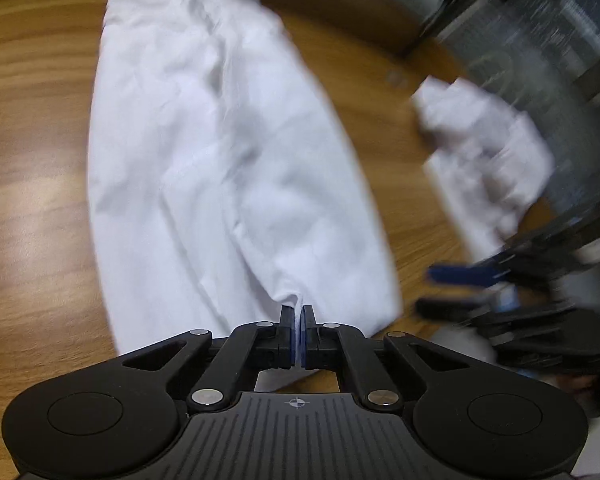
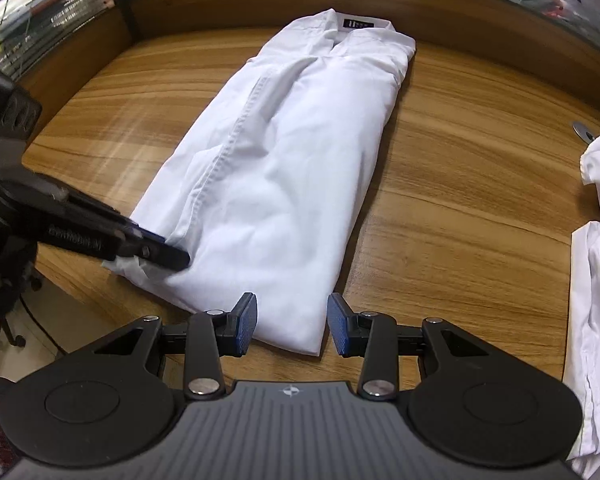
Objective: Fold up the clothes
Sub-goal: 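Pinch the shirt hem with the left tool and straighten it, then open the left tool and release the shirt hem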
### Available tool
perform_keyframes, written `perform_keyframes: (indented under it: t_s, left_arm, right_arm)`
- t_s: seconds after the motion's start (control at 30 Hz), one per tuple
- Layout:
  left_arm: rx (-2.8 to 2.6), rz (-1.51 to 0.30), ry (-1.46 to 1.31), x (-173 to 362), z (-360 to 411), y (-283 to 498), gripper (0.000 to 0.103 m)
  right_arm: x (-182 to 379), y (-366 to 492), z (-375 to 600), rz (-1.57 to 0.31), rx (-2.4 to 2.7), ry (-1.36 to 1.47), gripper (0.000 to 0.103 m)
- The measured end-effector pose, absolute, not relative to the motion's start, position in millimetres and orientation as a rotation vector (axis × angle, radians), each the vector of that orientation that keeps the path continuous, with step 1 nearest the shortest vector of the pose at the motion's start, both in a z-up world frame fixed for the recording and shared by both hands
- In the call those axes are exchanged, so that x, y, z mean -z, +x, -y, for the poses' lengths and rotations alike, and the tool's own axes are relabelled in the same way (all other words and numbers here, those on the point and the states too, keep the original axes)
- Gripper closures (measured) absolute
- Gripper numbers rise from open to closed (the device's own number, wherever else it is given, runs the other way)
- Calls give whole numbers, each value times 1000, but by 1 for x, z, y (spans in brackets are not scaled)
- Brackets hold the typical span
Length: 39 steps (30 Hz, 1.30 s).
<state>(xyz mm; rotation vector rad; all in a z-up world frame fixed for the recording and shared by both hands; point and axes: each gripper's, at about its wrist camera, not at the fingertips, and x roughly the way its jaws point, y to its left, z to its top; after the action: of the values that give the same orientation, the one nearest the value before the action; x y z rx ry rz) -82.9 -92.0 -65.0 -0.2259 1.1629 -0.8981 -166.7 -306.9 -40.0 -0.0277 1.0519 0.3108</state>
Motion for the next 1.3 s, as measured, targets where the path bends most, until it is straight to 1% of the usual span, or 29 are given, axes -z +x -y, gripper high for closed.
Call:
perform_keyframes:
  t_s: [0.1,0.27,0.33,0.47,0.57,0.67,0.83,1.0,1.13,1.2,1.3]
  left_arm:
    - [891,-1191,-314,60,72,-87,99]
    - [773,-1273,-378,96,55,-87,99]
    - [740,-1285,-381,104,54,-89,97]
    - [736,-1262,-337,100,58,-93,96]
    - [739,-1259,-311,97,60,-93,94]
    - [728,-1271,-317,100,60,-92,94]
    - [694,-1271,-327,104,62,-94,93]
    - [668,-1264,-358,106,59,-97,93]
    - [653,-1274,-392,108,57,-97,93]
    - [665,-1300,-422,104,53,-92,93]
    - [733,-1293,-424,83,46,-83,81]
  right_arm:
    - [41,-165,304,-1063,-311,-55,59]
    - [40,-157,301,-1056,-326,-94,59]
    - [36,-151,299,-1043,-343,-118,59]
    - [27,-131,299,-1002,-368,-152,59]
    - [22,-108,304,-960,-364,-144,59]
    - [22,-79,302,-931,-325,-144,59]
    - [35,-23,299,-923,-265,-67,59]
    - [59,17,287,-953,-255,-75,59]
    - [74,28,284,-979,-260,-84,54]
    - [74,30,285,-983,-262,-73,54]
    - [58,22,291,-967,-262,-25,54]
